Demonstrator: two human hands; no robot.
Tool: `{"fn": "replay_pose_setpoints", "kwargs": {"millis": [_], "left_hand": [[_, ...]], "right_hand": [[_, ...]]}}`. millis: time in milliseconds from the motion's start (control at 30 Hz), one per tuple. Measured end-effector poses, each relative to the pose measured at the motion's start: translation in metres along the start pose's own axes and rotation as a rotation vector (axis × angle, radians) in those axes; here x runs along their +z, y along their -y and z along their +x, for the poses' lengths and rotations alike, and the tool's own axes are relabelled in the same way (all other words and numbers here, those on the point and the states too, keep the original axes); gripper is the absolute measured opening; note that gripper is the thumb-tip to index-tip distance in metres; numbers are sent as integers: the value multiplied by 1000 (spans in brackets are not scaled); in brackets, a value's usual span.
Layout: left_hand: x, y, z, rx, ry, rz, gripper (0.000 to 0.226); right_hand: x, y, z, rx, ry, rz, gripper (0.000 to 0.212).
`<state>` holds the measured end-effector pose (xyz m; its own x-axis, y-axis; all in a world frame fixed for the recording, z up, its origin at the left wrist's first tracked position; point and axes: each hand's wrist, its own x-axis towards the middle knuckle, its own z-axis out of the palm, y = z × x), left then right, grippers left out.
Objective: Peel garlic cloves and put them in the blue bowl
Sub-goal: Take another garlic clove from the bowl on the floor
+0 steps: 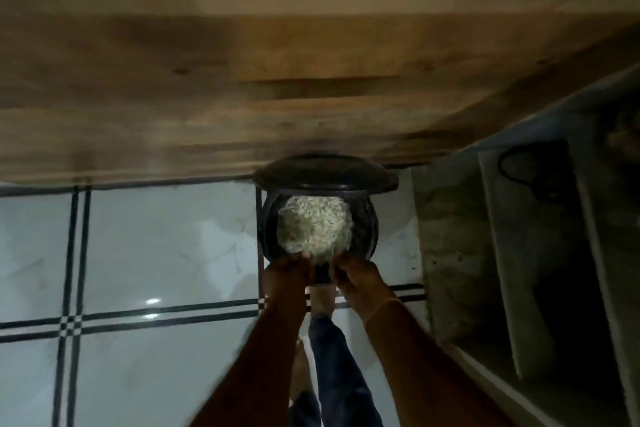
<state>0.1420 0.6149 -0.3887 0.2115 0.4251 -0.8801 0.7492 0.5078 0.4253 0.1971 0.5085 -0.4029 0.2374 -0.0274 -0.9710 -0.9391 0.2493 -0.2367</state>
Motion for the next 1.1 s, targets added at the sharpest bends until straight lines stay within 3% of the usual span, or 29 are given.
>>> {"fn": "replay_pose_setpoints", "kwargs": {"millis": [33,67,133,233,300,400,533,633,733,867,967,1100], "left_hand": [[9,-6,11,-4,34,-13,10],[15,-14,17,20,114,76,27],[24,-20,37,57,154,479,58],[37,-15,48,-36,103,124,51],[45,-4,50,90,80,273,50],[44,24,56,221,217,403,78],[19,-1,-12,188,152,474,60],[1,-39,-107,395,55,689,59],[-7,-60,-201,619,125,829,54],[-3,-58,-319,953,231,973,48],[12,-37,-401,1195,371,957,46],[49,-1,-479,1378,578,947,48]], "right_hand": [[4,4,17,-3,-4,5,19],[8,9,32,-5,-8,-17,17],[11,14,49,-3,-5,-73,16],[11,12,53,48,29,-112,16],[22,13,38,78,55,-132,18],[36,25,1,57,182,-21,37],[14,46,-82,-89,287,56,49],[-26,43,-162,-306,161,-179,29],[-71,37,-235,-595,-18,-317,15],[-142,20,-324,-952,-170,-544,35],[-202,12,-391,-1214,-336,-567,40],[-281,1,-448,-1294,-551,-514,43]]}}
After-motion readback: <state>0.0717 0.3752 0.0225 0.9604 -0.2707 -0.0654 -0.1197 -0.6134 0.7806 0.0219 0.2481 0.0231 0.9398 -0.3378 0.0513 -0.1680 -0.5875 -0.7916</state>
